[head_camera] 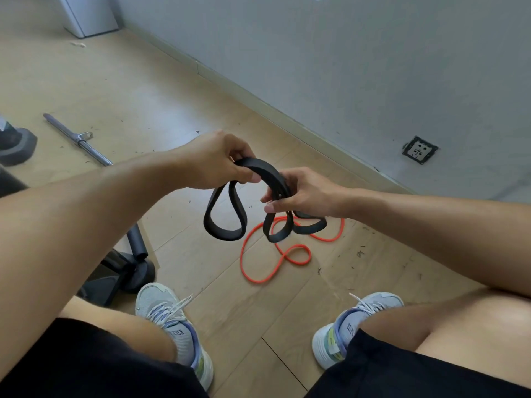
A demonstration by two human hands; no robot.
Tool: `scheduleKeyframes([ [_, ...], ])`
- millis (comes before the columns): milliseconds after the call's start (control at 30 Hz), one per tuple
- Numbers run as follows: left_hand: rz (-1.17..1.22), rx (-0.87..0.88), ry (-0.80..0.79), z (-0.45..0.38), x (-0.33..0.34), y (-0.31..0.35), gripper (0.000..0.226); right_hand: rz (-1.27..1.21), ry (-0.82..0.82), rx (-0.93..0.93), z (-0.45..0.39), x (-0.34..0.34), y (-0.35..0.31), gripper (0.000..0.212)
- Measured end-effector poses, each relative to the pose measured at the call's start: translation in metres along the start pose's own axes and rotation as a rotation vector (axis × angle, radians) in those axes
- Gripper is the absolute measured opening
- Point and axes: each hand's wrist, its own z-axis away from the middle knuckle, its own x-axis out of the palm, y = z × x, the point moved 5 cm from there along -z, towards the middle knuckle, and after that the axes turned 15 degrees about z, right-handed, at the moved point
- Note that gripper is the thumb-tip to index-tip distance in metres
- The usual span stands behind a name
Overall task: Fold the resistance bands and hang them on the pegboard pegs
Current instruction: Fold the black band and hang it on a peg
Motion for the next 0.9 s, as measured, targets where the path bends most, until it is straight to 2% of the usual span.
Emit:
scheduleKeyframes([
  [200, 0.005, -0.017, 0.031, 0.0, -0.004, -0.002, 0.017, -0.047, 0.125, 0.009, 0.005, -0.022, -0.001, 0.027],
  [567, -0.059, -0.021, 0.004, -0.001, -0.006, -0.011, 0.013, -0.005, 0.059, 0.014, 0.007, -0.034, -0.001, 0.023],
  [667, -0.064, -0.021, 0.0, -0.001, -0.007, -0.013, 0.013, 0.006, 0.091, 0.013, 0.006, -0.035, 0.001, 0.019],
  [900, -0.069, -0.007, -0.013, -0.004, 0.001, -0.018, 0.014, -0.042, 0.164, -0.06, 0.002, -0.033, -0.008, 0.028],
])
